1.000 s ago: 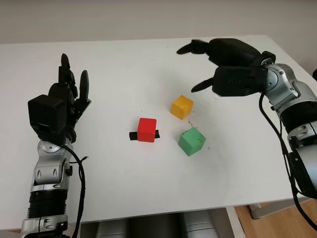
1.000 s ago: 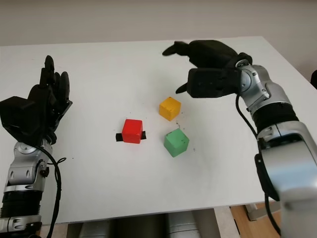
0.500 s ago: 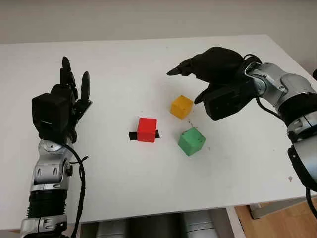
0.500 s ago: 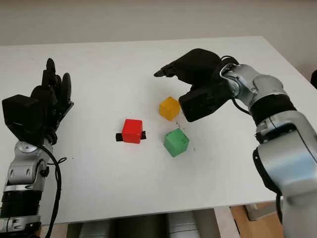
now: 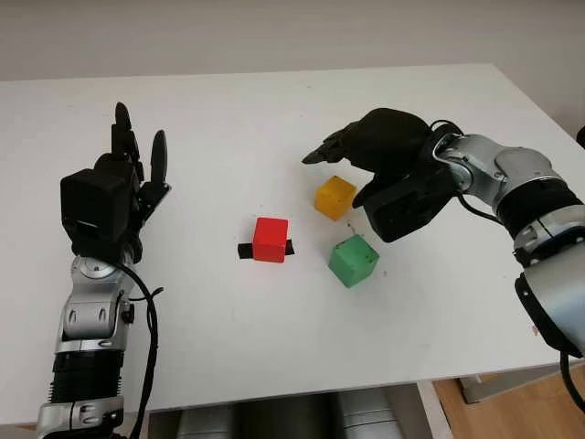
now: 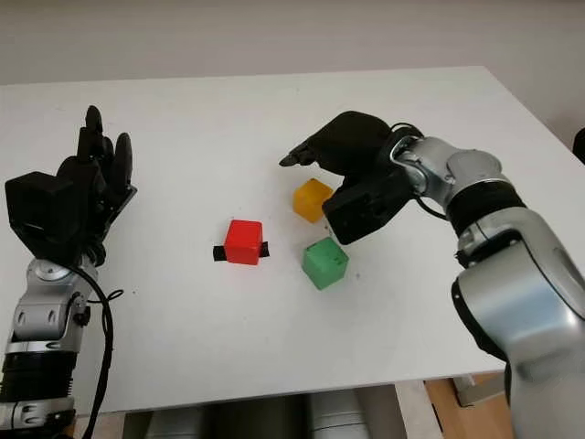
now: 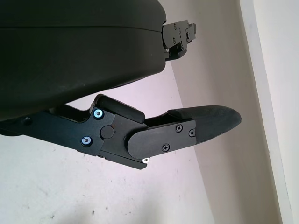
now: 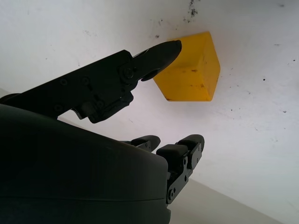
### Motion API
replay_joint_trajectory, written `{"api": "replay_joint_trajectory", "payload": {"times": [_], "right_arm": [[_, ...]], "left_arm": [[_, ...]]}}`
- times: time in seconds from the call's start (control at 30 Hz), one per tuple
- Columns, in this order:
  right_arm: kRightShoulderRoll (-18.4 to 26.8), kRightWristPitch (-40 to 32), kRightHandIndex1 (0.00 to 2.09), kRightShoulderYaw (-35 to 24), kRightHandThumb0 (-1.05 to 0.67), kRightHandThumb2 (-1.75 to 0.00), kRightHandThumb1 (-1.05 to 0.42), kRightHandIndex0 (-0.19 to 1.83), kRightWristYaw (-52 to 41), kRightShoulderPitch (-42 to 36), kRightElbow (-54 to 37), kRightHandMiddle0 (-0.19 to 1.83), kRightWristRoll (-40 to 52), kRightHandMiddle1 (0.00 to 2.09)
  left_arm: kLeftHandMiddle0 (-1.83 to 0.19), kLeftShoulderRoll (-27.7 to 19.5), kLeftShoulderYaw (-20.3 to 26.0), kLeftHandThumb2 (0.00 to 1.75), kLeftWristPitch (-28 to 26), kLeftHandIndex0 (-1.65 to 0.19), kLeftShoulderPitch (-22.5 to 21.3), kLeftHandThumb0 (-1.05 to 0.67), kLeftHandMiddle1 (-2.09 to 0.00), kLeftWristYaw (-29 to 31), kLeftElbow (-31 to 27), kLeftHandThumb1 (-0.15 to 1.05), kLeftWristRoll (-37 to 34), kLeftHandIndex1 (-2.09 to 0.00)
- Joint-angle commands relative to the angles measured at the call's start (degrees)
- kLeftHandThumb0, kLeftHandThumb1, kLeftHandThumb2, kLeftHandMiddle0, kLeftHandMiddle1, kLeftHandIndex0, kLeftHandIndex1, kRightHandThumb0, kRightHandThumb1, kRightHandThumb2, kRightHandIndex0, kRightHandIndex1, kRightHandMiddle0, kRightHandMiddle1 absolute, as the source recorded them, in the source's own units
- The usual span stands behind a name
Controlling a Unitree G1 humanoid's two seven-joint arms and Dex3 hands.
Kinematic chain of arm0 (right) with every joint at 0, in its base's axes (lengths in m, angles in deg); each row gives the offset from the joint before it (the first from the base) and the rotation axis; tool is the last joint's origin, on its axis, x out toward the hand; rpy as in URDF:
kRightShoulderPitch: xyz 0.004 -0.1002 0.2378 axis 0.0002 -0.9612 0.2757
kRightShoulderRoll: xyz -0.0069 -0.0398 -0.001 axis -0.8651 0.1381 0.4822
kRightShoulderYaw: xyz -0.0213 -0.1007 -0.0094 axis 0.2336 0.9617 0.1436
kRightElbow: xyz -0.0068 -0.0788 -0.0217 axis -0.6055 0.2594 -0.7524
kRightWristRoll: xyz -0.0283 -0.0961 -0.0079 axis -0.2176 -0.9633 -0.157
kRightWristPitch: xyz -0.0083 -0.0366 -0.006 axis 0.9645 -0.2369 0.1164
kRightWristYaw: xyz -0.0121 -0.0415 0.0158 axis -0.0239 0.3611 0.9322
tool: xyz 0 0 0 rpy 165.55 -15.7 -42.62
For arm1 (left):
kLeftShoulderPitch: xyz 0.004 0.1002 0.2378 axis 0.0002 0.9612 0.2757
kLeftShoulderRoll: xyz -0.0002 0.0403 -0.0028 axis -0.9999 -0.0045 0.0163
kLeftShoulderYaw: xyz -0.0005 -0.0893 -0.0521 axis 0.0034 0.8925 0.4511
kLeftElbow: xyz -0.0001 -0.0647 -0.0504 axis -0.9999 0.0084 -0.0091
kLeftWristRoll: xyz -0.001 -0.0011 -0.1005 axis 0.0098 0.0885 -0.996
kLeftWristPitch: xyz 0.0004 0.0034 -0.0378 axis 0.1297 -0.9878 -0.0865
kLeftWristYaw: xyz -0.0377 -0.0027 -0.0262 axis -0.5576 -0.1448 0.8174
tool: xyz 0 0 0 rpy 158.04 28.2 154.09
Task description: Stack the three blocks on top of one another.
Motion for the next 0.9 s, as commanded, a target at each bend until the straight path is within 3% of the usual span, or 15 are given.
{"api": "replay_joint_trajectory", "payload": {"times": [0.0,0.6,0.87], "right_arm": [[-0.26,-0.40,0.08,0.73,-0.47,-0.05,-0.82,0.43,0.96,0.20,0.48,0.45,-0.53,0.13],[-0.99,-1.36,0.08,5.70,-0.45,-0.06,-0.83,0.47,8.02,-0.33,2.44,0.54,-4.49,0.12],[-0.91,-0.48,0.14,6.97,-0.37,-0.05,-0.81,0.63,14.00,-1.31,3.48,0.68,-5.22,0.16]], "left_arm": [[0.17,-0.58,-0.36,0.65,0.28,0.19,0.32,-0.74,-0.06,0.00,-1.31,1.05,0.36,-0.03],[0.16,-1.11,-0.74,0.64,-1.49,0.18,1.00,-0.75,-0.06,0.60,-3.52,1.05,1.20,-0.04],[0.12,-1.67,-1.77,0.66,-1.57,0.13,1.43,-0.75,-0.07,0.58,-3.92,1.05,3.32,-0.07]]}}
